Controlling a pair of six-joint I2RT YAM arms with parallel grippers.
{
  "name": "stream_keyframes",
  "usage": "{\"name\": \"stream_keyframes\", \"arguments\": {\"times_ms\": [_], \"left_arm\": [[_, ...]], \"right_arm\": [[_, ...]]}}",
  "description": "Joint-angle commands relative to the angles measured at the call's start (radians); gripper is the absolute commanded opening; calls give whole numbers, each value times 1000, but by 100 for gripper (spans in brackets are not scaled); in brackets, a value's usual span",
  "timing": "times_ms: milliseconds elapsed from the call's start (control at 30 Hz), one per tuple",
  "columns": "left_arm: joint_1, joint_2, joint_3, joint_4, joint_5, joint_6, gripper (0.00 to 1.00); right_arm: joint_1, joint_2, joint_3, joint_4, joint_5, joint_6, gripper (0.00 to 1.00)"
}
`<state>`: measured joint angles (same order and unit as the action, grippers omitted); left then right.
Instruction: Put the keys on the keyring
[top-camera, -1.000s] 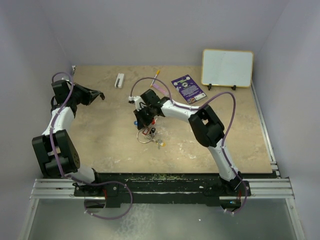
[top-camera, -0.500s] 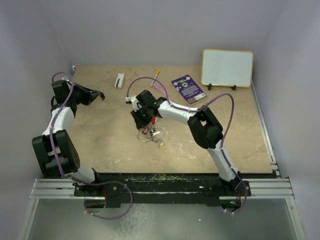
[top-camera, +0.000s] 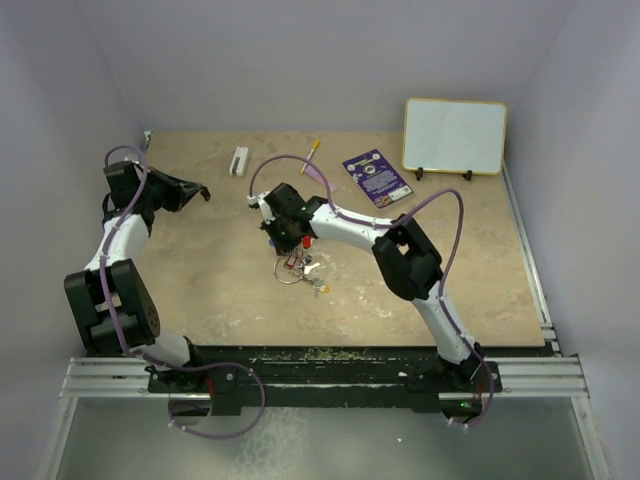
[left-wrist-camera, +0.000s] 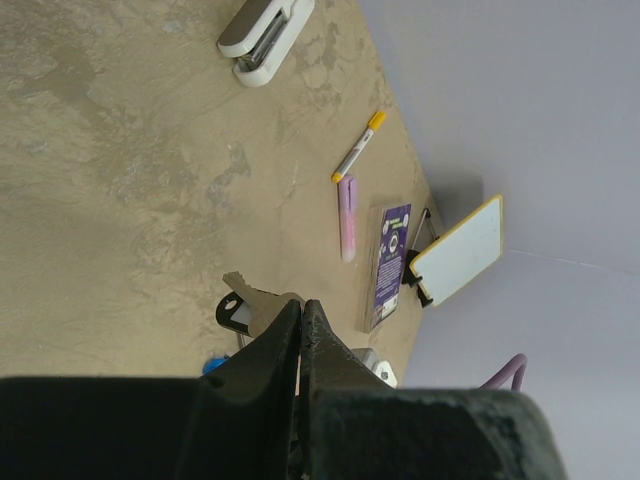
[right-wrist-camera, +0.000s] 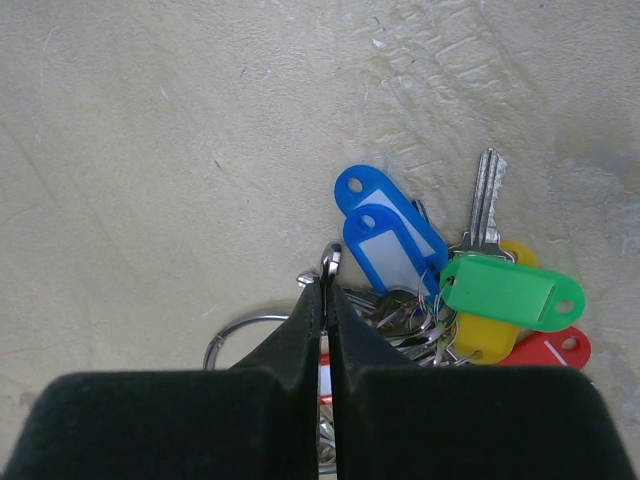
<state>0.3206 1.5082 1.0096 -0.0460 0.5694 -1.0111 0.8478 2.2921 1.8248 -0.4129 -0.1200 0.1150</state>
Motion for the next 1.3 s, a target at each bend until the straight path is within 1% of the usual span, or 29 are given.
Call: {"name": "stream_keyframes", "arguments": {"times_ms": [0, 67, 100, 267, 433, 533, 633, 767, 967, 1267], "left_arm": [[10, -31, -1, 38, 20, -6, 4], [9, -31, 7, 22, 32, -8, 4], [9, -30, 13, 12, 45, -16, 4], [-15, -22, 71, -39, 124, -103, 4], [-74, -8, 131, -73, 147, -166, 4], [-101, -3, 143, -77, 158, -184, 4], [-122, 5, 162, -113, 161, -176, 4], [-164, 18, 187, -132, 185, -192, 4], [-206, 18, 224, -134, 207, -248, 4], [-217, 16, 261, -169, 252, -287, 4]], "right_arm": [[5, 55, 2, -65, 103, 22, 0], [6, 39, -15, -56, 87, 38, 0], [5, 14, -44, -26, 42, 77, 0], [-21, -183, -176, 155, -22, 151, 0], [-45, -286, -211, 234, -190, 199, 0], [-49, -347, -249, 318, -249, 243, 0], [-58, -409, -288, 402, -266, 293, 0], [-61, -476, -291, 464, -254, 338, 0], [-61, -516, -222, 481, -204, 340, 0], [-70, -523, -153, 516, -175, 356, 0]]}}
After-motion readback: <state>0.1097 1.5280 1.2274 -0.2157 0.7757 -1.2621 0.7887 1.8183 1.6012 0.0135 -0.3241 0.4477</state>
